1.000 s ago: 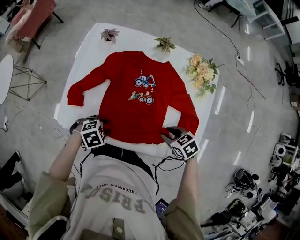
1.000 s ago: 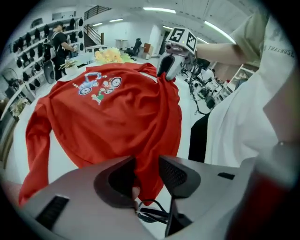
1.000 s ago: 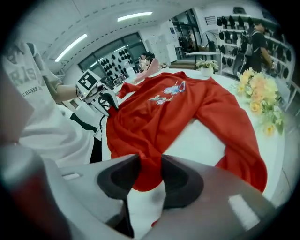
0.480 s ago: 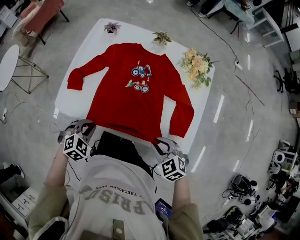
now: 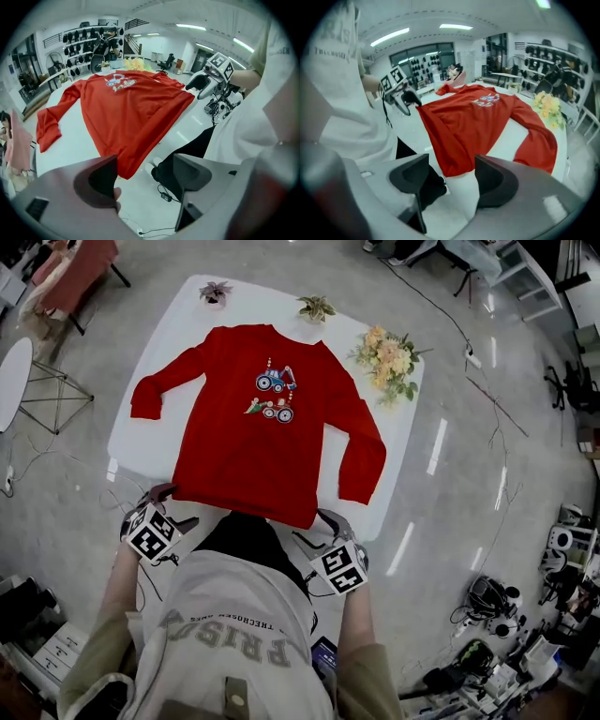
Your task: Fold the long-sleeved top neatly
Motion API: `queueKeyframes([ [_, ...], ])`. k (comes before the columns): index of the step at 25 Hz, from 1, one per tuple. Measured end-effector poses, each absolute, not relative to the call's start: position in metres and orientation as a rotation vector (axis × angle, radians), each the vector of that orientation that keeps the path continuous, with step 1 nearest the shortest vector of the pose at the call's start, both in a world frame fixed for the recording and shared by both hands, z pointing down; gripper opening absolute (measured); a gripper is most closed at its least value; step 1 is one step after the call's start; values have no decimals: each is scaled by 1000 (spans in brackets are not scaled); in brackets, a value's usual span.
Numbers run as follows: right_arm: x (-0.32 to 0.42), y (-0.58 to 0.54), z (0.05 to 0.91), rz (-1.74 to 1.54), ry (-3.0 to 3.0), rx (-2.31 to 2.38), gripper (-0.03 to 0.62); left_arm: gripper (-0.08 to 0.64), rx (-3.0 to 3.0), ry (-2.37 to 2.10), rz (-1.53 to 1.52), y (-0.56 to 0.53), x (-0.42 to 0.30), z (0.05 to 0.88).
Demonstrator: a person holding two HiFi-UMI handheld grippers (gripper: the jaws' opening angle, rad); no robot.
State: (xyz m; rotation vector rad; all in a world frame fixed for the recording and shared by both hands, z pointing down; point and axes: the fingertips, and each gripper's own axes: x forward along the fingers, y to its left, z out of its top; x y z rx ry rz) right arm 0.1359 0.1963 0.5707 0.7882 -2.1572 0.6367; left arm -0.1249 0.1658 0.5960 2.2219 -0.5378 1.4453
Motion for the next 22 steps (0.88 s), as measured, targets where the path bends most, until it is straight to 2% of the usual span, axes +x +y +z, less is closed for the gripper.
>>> queueKeyframes([
  [5, 214, 180, 533, 835, -2124, 1287, 296, 356, 2310, -592, 1280, 146, -113, 553],
  [9, 285, 166, 545, 947, -1923, 1548, 295, 356, 2466, -484, 1169, 132, -25, 544],
  [14, 320, 147, 577, 1209, -1810, 1610, 293, 354, 2609, -300, 1200, 154, 98, 545],
  [19, 341, 125, 615, 1200, -1670, 1482, 280, 354, 2584, -348, 1211, 158, 156, 549],
  [20, 342, 125, 619, 1186, -1662, 1436, 257, 354, 2569, -378, 1220, 157, 161, 551],
  [22, 342, 123, 620, 1153, -1685, 1355, 142, 354, 2532, -446, 1241, 154, 168, 554],
])
